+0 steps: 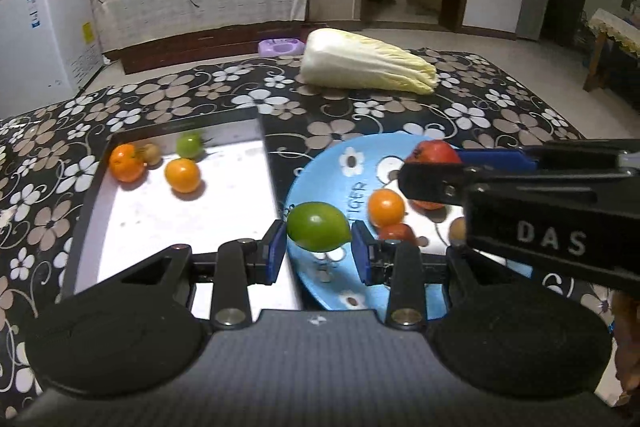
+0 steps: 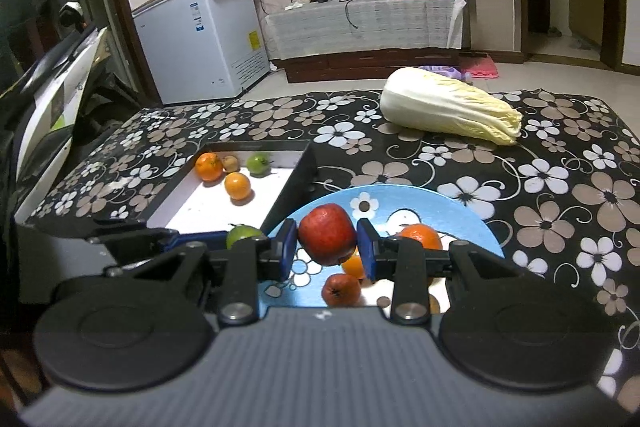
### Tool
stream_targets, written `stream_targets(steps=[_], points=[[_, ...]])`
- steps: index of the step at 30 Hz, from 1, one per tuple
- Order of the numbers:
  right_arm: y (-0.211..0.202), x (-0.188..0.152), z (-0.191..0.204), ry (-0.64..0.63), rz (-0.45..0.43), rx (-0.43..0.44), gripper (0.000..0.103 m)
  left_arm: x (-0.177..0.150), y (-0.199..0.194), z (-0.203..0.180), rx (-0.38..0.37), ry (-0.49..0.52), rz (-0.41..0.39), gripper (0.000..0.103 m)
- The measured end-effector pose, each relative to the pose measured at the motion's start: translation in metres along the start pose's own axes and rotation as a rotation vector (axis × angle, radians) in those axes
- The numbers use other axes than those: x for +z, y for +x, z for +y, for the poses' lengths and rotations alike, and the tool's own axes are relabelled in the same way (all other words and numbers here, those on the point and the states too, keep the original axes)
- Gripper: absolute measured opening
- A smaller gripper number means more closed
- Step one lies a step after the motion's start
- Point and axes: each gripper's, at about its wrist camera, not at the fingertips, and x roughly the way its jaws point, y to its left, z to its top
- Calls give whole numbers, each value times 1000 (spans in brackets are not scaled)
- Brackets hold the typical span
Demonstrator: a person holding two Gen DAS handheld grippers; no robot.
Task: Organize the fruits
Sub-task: 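Carry the apple and green fruit to the blue plate and open both tools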
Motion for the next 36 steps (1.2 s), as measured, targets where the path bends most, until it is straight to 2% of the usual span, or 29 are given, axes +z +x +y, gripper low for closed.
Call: stream_targets(steps=[13, 23, 32, 36], points=[[4, -2, -11, 20, 16, -19, 36, -3, 13, -44, -129, 39, 26, 41], [6, -5, -23, 40, 31, -41, 36, -8, 22, -61, -154, 76, 43, 41], [8, -6, -27, 48, 36, -53, 36, -7, 16, -63, -192, 81, 31, 43], [10, -5, -28, 52, 34, -76, 36, -7, 3, -59, -202, 92, -2, 47]])
